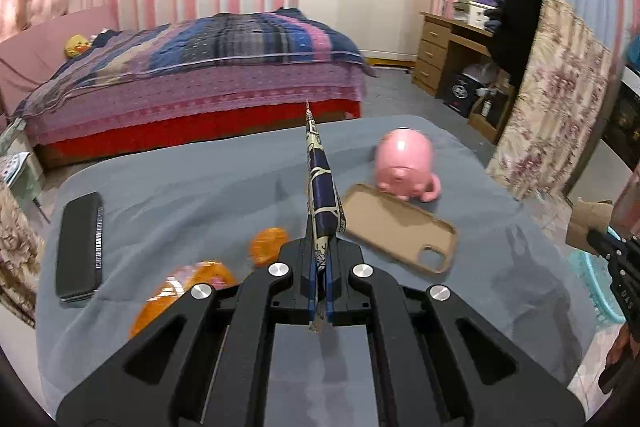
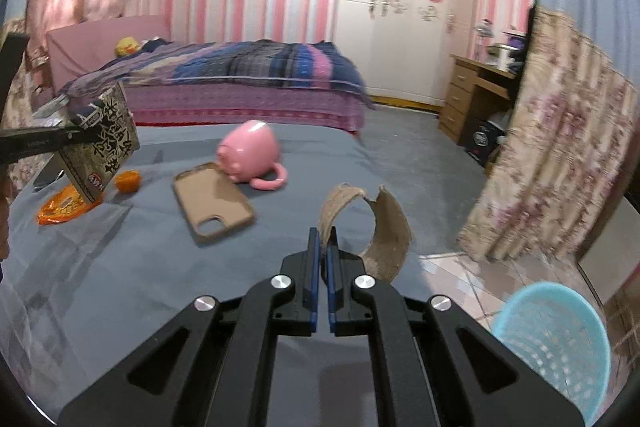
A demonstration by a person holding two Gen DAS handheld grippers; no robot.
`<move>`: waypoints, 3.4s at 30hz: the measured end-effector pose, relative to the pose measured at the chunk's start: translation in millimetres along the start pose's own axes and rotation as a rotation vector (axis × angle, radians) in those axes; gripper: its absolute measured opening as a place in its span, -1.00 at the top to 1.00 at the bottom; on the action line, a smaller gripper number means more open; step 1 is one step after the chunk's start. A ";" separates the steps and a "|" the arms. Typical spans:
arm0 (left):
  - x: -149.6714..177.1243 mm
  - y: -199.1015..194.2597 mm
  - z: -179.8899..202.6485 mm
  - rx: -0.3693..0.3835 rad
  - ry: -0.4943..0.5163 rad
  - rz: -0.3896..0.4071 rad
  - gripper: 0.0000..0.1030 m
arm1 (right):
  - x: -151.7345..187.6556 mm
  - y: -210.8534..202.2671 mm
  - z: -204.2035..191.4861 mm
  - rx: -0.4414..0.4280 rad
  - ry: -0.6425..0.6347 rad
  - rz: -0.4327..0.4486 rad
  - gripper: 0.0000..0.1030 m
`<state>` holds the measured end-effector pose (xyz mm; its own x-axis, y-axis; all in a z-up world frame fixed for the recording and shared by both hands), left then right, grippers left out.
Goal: Collect trash
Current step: 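Lift the wrapper with the left tool while the right tool grasps the cardboard tube, then carry the wrapper and tube over the blue basket and open both tools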
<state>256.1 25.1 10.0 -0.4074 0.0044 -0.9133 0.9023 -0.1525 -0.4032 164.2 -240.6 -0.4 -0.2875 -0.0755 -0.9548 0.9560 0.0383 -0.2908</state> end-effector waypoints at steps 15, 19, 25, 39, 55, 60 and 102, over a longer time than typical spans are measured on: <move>9.3 8.7 136.6 0.166 0.133 -0.020 0.98 | 16.5 -41.2 137.4 0.290 0.054 0.002 0.93; 10.9 6.9 166.2 0.207 0.153 -0.017 0.98 | 21.7 -50.9 160.9 0.347 0.051 -0.004 0.93; 15.8 7.9 204.3 0.278 0.162 -0.030 0.98 | 35.2 -72.4 196.3 0.437 0.060 -0.017 0.93; 37.8 -2.9 297.8 0.440 0.206 -0.042 0.98 | 65.4 -97.6 257.7 0.516 0.218 -0.009 0.93; 62.6 -29.1 390.6 0.588 0.204 -0.025 0.97 | 86.6 -108.3 280.2 0.567 0.282 -0.021 0.94; 71.2 -26.8 407.9 0.601 0.206 -0.036 0.98 | 90.8 -109.5 285.1 0.575 0.306 -0.018 0.94; 62.5 8.4 360.2 0.370 0.213 0.010 -0.81 | 103.2 -76.5 257.7 0.543 0.256 -0.071 0.93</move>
<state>187.3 -331.8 -29.6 -0.3258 0.1990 -0.9243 0.7785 -0.4982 -0.3817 76.4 -508.2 -61.0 -0.2925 0.1854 -0.9381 0.8079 -0.4769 -0.3462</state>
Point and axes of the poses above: each gripper's, at about its wrist camera, not at the fingertips, and y roughly the way its jaws point, z to its right, x to its underside, the point moved 3 cm from there along y, roughly the way its jaws point, and after that the axes turned 14 degrees about z, right-handed, at the moved point
